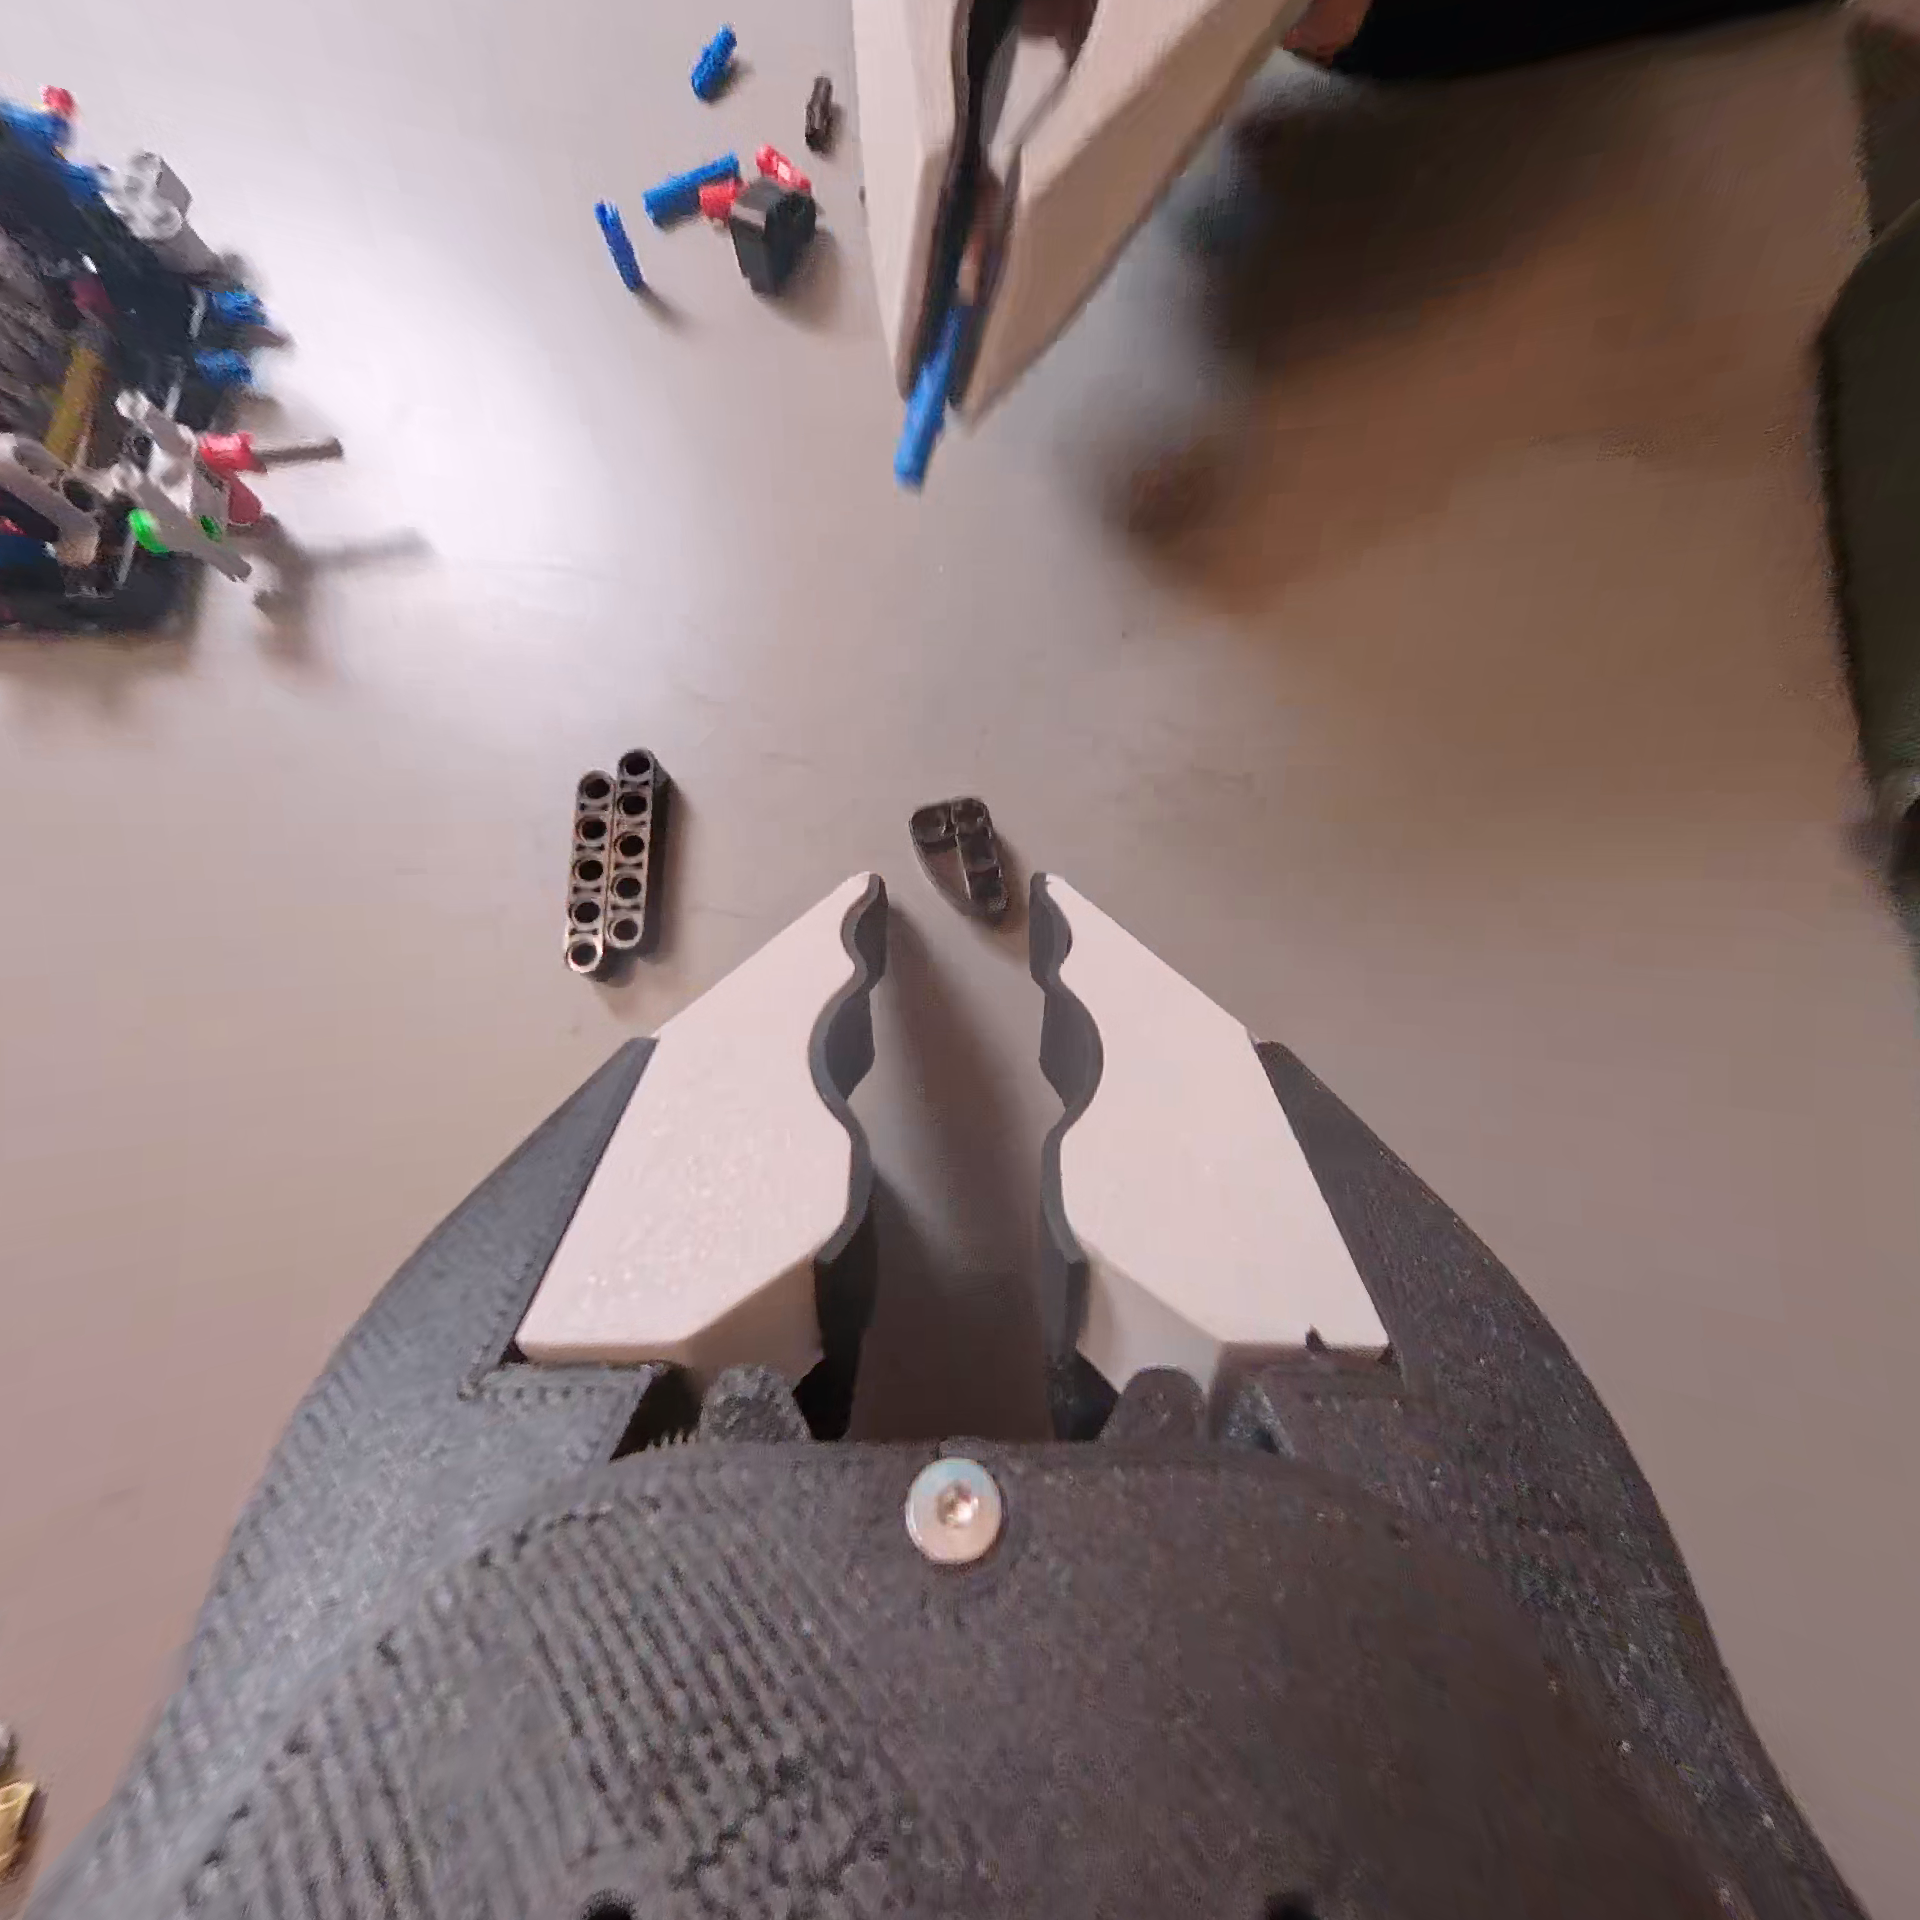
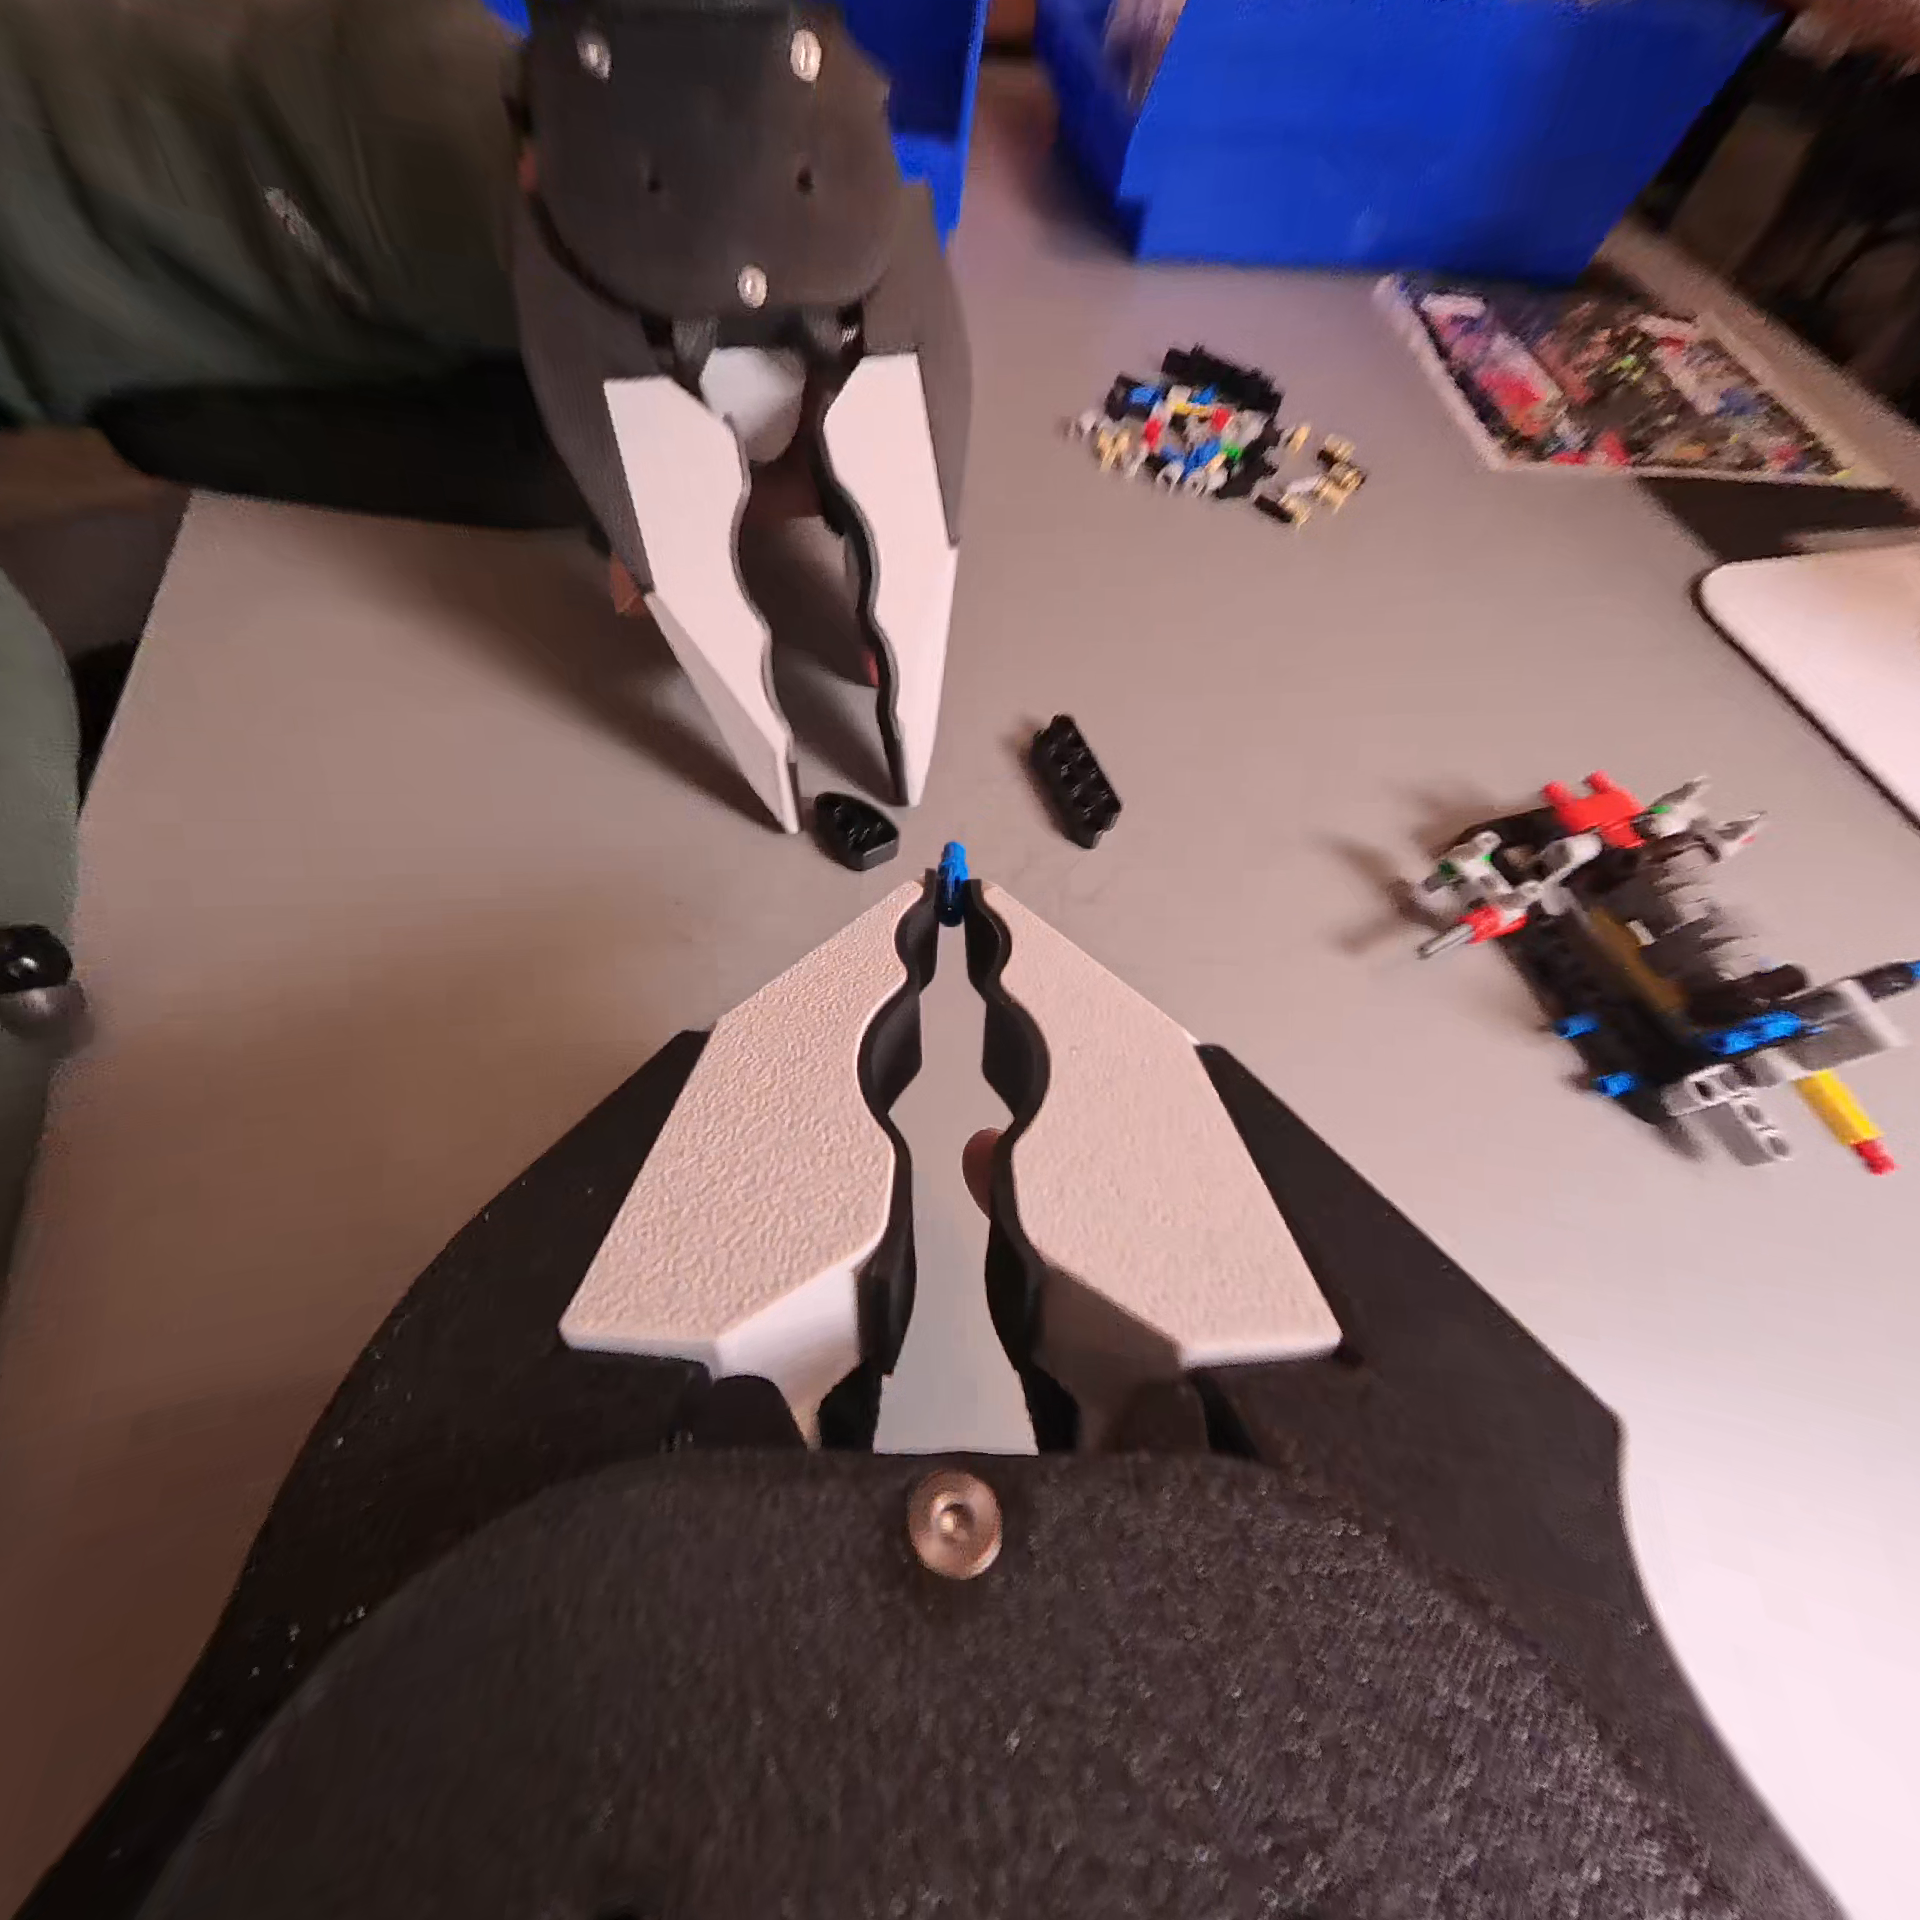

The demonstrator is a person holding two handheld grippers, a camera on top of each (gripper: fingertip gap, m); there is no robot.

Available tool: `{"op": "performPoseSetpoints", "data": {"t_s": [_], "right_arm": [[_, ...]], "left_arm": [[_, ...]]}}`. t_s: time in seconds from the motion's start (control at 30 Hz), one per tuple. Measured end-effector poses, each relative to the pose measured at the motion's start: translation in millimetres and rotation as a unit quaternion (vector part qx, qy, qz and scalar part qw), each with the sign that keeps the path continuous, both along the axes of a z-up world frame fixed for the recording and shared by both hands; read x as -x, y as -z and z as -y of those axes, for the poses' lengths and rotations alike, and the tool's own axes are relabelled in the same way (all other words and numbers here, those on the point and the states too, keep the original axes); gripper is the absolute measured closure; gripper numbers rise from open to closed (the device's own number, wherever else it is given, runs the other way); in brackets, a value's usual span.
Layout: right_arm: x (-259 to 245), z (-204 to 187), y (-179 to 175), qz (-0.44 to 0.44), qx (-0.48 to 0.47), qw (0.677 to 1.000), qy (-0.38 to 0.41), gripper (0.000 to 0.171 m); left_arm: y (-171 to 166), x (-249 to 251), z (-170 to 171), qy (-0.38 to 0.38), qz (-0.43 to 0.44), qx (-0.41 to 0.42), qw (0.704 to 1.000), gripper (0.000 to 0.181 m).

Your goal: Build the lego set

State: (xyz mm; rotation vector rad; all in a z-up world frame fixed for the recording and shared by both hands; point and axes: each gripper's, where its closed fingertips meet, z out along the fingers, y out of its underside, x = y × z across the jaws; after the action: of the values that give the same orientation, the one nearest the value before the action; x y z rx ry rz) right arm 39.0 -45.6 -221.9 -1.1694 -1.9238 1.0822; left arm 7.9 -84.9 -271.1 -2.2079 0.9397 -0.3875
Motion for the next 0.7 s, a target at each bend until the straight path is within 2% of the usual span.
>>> {"op": "performPoseSetpoints", "data": {"t_s": [0.13, 0.23, 0.47, 0.7], "right_arm": [[1.2, 10.6, 11.8, 0.034, -0.002, 0.999, -0.011, 0.169], [2.1, 15.9, 18.2, 0.046, -0.016, 0.999, -0.016, 0.169], [1.9, 22.3, 14.0, 0.038, -0.003, 0.999, -0.024, 0.169], [3.0, 25.5, 6.1, 0.022, 0.017, 0.999, -0.028, 0.169]], "left_arm": [[0.1, -3.4, -5.1, 0.001, -0.018, -0.018, 1.000, 0.170], [-2.9, -8.3, -8.3, 0.004, -0.015, -0.032, 0.999, 0.170], [-43.1, -22.5, -10.8, 0.013, 0.077, -0.089, 0.993, 0.172], [-55.5, -25.2, -12.0, 0.016, 0.120, -0.111, 0.986, 0.172]]}}
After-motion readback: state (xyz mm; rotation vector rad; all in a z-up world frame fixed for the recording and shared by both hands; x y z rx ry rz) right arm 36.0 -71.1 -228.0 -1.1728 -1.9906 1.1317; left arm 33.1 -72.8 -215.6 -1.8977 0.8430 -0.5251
